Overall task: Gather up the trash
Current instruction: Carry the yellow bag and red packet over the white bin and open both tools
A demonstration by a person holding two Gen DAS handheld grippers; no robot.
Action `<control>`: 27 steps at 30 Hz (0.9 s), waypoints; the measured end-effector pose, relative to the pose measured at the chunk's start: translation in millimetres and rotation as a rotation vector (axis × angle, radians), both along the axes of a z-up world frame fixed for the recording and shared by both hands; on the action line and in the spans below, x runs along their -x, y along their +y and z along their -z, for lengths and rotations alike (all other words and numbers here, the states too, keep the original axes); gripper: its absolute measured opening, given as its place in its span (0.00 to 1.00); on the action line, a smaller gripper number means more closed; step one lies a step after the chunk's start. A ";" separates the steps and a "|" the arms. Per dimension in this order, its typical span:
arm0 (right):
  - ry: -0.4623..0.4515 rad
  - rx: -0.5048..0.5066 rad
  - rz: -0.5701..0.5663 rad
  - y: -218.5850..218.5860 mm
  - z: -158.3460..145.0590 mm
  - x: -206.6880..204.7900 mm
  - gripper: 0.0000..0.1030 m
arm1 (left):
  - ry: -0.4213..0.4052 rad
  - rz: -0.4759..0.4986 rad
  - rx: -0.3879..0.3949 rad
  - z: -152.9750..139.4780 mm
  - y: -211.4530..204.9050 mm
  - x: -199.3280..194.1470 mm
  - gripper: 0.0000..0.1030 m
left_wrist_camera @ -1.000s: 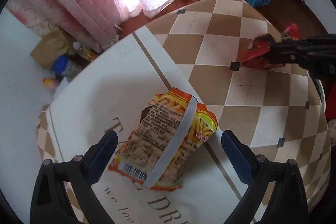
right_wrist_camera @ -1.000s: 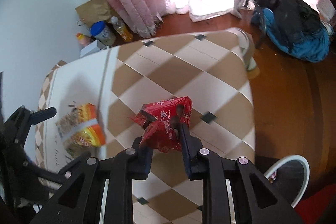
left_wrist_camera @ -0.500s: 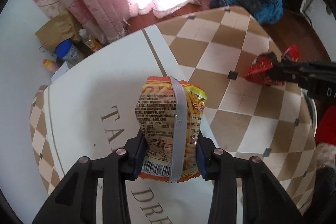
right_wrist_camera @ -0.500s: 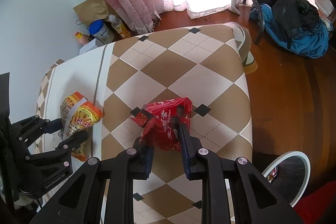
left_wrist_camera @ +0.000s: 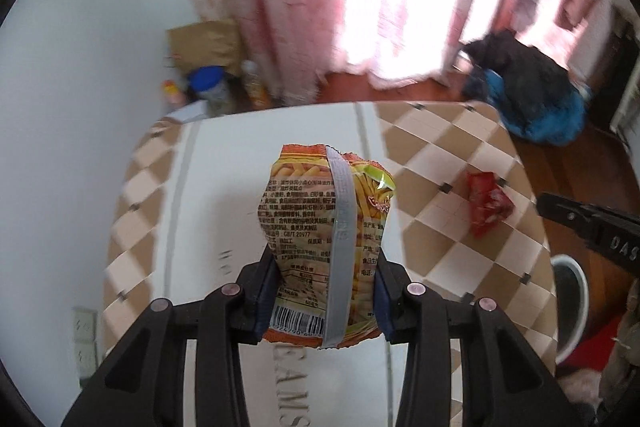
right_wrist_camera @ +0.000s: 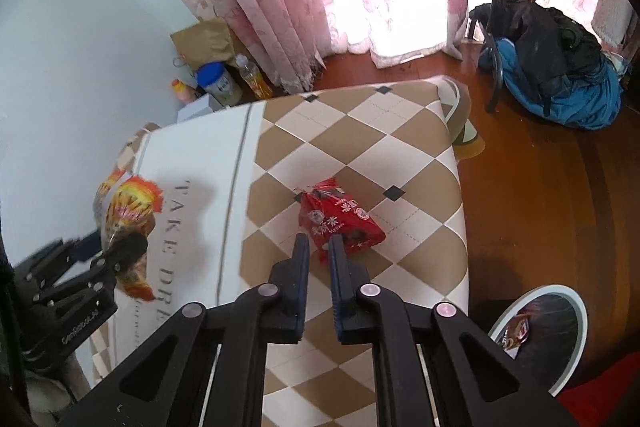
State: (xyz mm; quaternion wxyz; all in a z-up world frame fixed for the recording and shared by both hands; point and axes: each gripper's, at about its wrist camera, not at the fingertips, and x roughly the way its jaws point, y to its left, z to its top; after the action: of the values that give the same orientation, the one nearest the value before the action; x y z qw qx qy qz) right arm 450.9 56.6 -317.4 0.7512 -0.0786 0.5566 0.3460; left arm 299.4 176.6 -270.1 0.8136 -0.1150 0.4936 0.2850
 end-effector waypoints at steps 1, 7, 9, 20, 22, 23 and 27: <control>0.005 -0.010 0.009 -1.6 -1.3 0.1 0.09 | -0.005 -0.026 -0.020 -0.7 1.5 3.7 0.36; 0.043 0.047 0.043 11.7 21.0 -11.9 0.49 | -0.013 -0.144 -0.017 21.7 17.5 -0.3 0.36; 0.025 0.077 0.027 21.3 31.7 -15.7 0.66 | -0.007 -0.153 -0.007 31.3 22.2 -5.9 0.36; -0.035 0.170 -0.031 52.4 73.4 -29.4 0.23 | 0.009 -0.159 0.012 53.6 35.4 -16.2 0.36; -0.042 0.147 -0.025 47.2 67.9 -27.5 0.21 | 0.000 -0.163 0.008 52.3 33.8 -13.8 0.36; -0.045 0.139 -0.019 45.2 64.4 -25.8 0.19 | -0.005 -0.167 0.005 50.2 32.1 -11.3 0.36; -0.061 0.092 0.002 26.9 44.5 -15.3 0.13 | -0.035 -0.161 -0.024 31.3 17.0 0.6 0.36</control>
State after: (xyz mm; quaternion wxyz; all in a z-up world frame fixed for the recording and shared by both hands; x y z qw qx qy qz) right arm 466.2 83.6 -361.9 0.7638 -0.1230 0.5489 0.3166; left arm 298.7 193.6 -301.4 0.7977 -0.1496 0.4651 0.3534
